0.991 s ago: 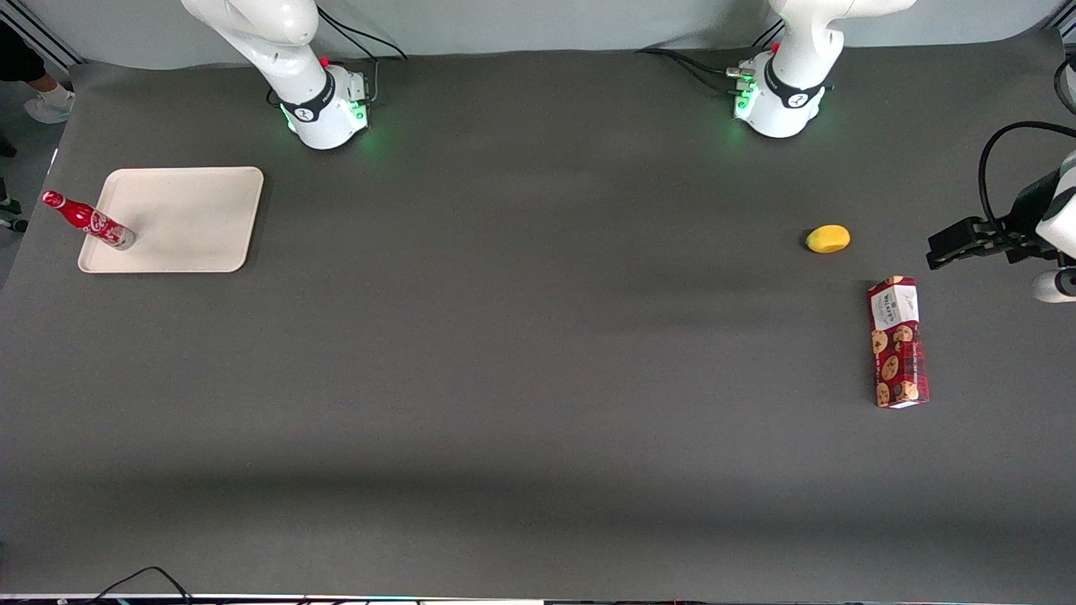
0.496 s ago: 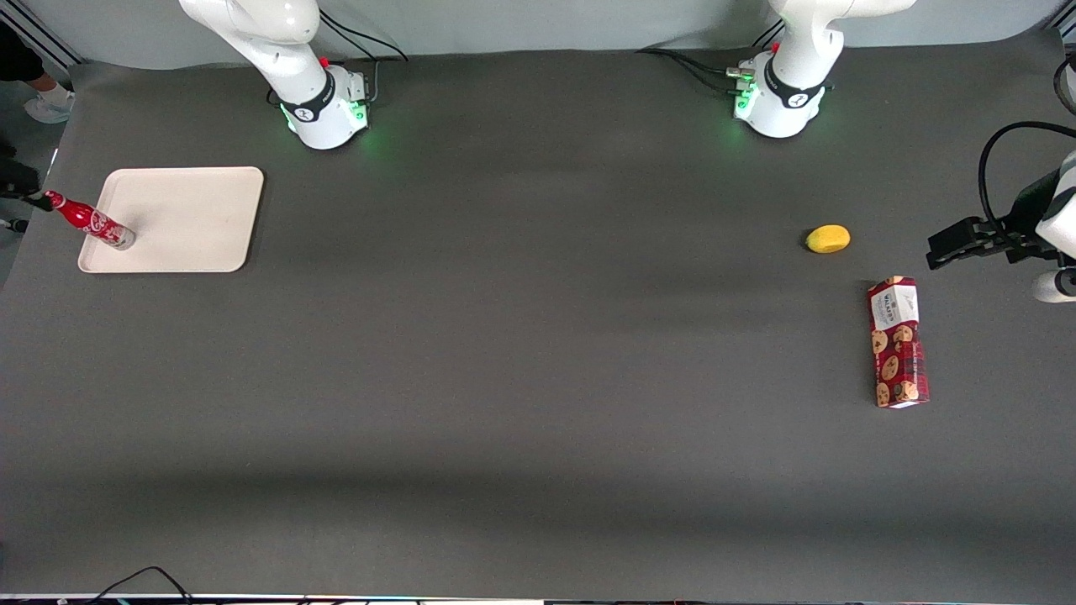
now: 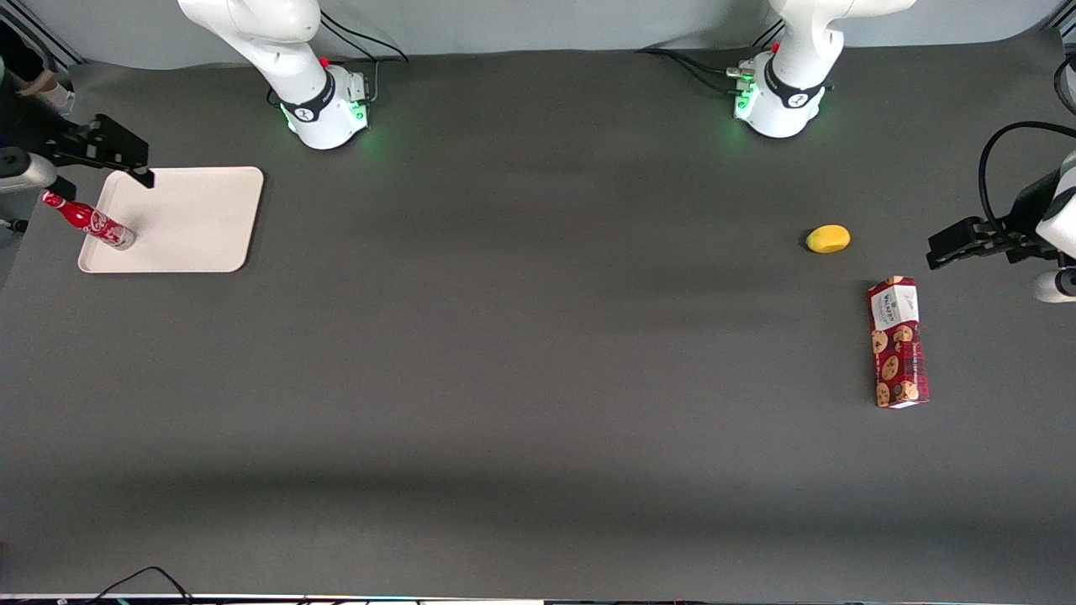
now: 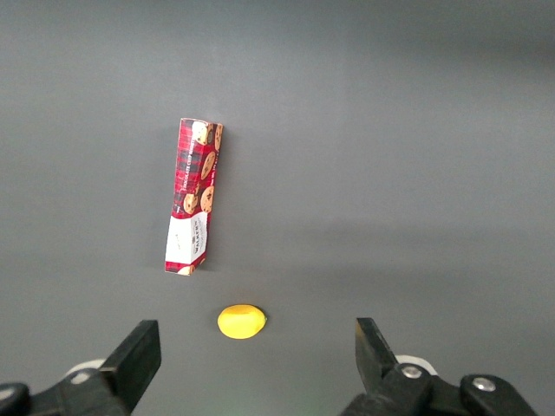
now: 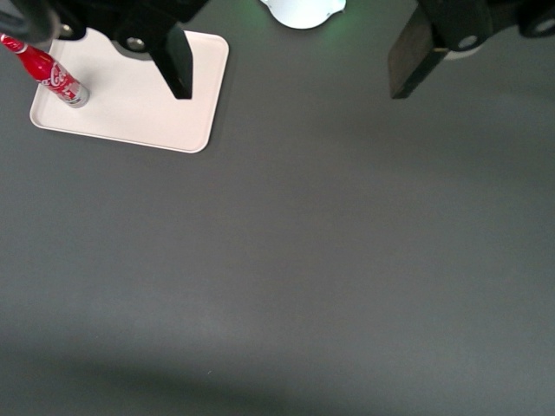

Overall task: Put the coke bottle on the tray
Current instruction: 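Raise the open right gripper away from the bottle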

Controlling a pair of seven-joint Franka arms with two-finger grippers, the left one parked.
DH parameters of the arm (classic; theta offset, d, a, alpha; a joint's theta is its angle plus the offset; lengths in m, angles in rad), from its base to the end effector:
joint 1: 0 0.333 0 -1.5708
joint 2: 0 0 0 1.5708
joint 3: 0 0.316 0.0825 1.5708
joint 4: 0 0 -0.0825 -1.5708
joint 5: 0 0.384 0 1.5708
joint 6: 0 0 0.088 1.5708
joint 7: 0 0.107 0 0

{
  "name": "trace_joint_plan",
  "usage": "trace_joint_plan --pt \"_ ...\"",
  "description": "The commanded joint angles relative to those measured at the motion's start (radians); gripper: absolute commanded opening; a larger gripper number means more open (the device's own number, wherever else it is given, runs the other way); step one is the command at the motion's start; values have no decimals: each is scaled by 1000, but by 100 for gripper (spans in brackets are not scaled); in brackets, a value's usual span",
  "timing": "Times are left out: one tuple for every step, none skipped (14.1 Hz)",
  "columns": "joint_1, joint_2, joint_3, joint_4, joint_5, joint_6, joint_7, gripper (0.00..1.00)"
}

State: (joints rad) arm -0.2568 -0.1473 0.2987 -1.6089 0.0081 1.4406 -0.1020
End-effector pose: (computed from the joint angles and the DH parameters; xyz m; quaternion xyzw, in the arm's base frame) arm 0.4949 0.0347 0.6692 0.9973 0.0705 -0.0143 0.0171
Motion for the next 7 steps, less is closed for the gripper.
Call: trace_joint_plan --pt "4 8 -1 17 29 9 38 100" --pt "13 15 -1 33 35 9 41 100" --pt "13 23 -1 49 35 9 63 100" --pt "14 31 -1 59 35 9 100 100" --pt "14 37 -1 63 36 7 114 100" --pt "14 37 -1 63 35 7 114 100" --pt "14 37 -1 63 35 6 114 100"
